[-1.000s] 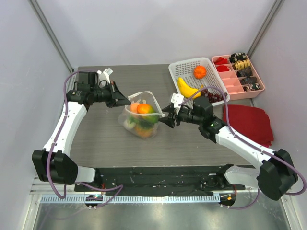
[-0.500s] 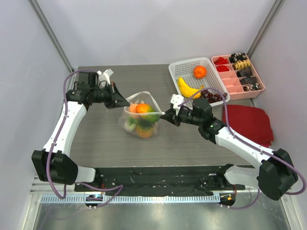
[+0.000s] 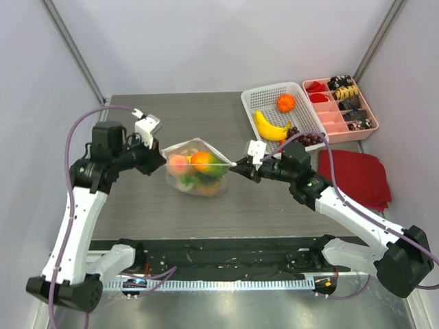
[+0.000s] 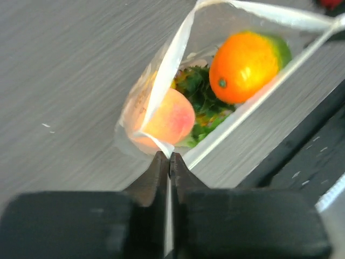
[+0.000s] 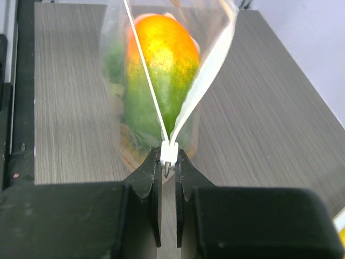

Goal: Place the food in the zip-top bag and seal the zipper
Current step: Adjust the zipper food storage bag at the center of the board.

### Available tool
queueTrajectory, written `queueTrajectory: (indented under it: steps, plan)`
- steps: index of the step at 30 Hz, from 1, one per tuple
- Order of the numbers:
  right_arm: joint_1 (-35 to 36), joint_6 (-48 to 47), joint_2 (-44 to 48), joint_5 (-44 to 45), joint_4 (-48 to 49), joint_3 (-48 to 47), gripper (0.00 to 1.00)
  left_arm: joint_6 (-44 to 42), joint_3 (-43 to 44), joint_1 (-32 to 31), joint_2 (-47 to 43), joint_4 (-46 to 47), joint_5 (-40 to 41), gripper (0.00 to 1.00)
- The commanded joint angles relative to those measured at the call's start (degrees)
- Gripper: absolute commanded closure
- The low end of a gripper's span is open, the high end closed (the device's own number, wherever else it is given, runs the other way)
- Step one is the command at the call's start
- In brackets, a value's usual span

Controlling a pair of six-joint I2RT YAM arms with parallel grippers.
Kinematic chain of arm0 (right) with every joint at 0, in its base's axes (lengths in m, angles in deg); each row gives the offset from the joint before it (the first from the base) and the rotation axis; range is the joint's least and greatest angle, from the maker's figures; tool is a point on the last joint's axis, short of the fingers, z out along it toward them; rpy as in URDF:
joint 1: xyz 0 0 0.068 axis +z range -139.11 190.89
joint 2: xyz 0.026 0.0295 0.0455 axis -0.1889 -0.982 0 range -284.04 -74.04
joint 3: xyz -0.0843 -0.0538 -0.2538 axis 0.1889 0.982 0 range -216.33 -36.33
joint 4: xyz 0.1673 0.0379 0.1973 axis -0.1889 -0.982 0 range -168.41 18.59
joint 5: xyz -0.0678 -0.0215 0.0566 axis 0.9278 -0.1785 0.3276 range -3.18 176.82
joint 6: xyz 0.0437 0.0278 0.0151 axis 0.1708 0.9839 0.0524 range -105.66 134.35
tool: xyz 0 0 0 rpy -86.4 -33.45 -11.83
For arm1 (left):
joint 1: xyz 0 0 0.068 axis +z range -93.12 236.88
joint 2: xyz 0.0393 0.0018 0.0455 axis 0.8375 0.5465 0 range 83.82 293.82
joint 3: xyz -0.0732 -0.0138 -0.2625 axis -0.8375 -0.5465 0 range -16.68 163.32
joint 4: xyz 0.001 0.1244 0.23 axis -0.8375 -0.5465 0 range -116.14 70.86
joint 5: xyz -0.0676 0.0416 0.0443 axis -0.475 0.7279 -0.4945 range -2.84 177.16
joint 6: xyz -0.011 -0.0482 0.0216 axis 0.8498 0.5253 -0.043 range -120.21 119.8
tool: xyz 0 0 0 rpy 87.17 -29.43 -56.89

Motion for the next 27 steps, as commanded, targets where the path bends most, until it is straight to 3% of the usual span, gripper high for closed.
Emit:
queueTrajectory:
  steps: [1,5,9,12,17,22,27]
  plan:
    - [-2.0,-3.1,0.9,0.7,-3.6,-1.7,0.99,-15.0,-1.7,2.6,-2.9,-2.2,9.8,0.75]
    - [-1.8,-6.8,0.2,-3.0,-3.2,-1.9,0.99,-13.0,4.0,2.6,2.2,-11.1,-1.6,0.58]
    - [-1.8,-11.8,-0.3,-5.4,-4.3,-2.7,0.99,-11.3,9.8,2.6,7.0,-16.3,-11.3,0.3]
    - [-1.1,-18.3,1.1,-7.8,-5.6,-2.6,0.99,-7.4,13.2,2.6,11.9,-17.7,-17.6,0.24]
    - [-1.1,-26.5,3.7,-9.3,-7.5,-1.2,0.99,-0.3,16.7,2.6,20.0,-17.6,-26.1,0.28]
    - [-1.0,-27.9,5.0,-9.8,-7.2,-0.1,0.99,6.1,14.7,2.6,27.2,-15.9,-37.8,0.41]
    - [-1.1,-28.9,5.7,-9.9,-6.7,0.7,0.99,13.3,11.1,2.5,29.3,-11.1,-42.4,0.44]
